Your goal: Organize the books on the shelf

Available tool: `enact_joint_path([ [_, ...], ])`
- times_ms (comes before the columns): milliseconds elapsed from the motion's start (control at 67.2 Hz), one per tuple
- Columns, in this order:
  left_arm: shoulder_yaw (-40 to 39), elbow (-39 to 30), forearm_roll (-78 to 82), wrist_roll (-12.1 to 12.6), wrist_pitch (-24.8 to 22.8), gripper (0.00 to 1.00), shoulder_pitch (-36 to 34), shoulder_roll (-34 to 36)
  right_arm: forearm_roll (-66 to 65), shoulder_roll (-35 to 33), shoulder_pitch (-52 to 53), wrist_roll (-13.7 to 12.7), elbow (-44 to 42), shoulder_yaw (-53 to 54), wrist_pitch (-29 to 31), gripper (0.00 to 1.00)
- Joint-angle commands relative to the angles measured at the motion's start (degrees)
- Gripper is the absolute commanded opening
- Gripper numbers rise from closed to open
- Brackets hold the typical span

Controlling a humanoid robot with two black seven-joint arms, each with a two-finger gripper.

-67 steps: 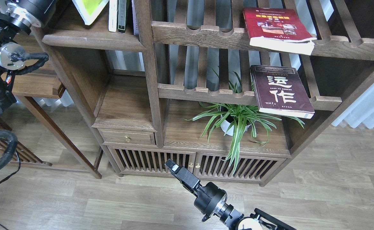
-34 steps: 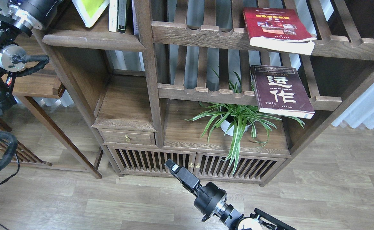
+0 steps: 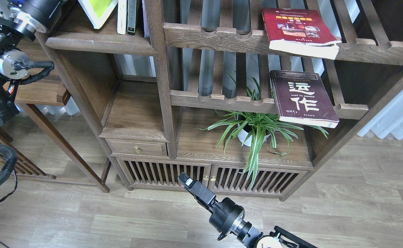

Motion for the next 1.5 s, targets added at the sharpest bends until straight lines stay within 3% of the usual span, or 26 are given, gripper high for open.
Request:
enact_joint_path([
  [0,0.0,0.0,0.0,0.3,0.0,0.24,-0.2,-0.1,0.0,0.0,0.0,0.0,0.3,0.0,0.0,0.99],
  [297,0.0,0.0,0.0,0.1,0.0,0.37,-0.1,-0.5,0.0,0.0,-0.1,0.0,0.6,0.1,0.0,0.99],
  [863,-2.3,-4.4,-0.3,0.2,0.3,0.45,-1.3,-0.3,0.1,0.0,-0.4,0.1,0.6,0.2,0.0,0.99],
  [1011,-4.1,-9.8,-1.0,0.2,0.1,0.49,-0.2,1.0,0.1,0.0,-0.4,0.0,0.7,0.2,0.0,0.99],
  [1115,-4.3,-16.1,-4.0,0.6,0.4,0.49,4.3,3.0,0.1,0.0,-0.5,0.1,2.2,0.5,0.0,0.99],
  [1487,-6.5,-24.8,-5.7,0.6,0.2,0.55,6.5,3.9,0.3,0.0,-0.4,0.1,5.5,3.4,0.0,0.99],
])
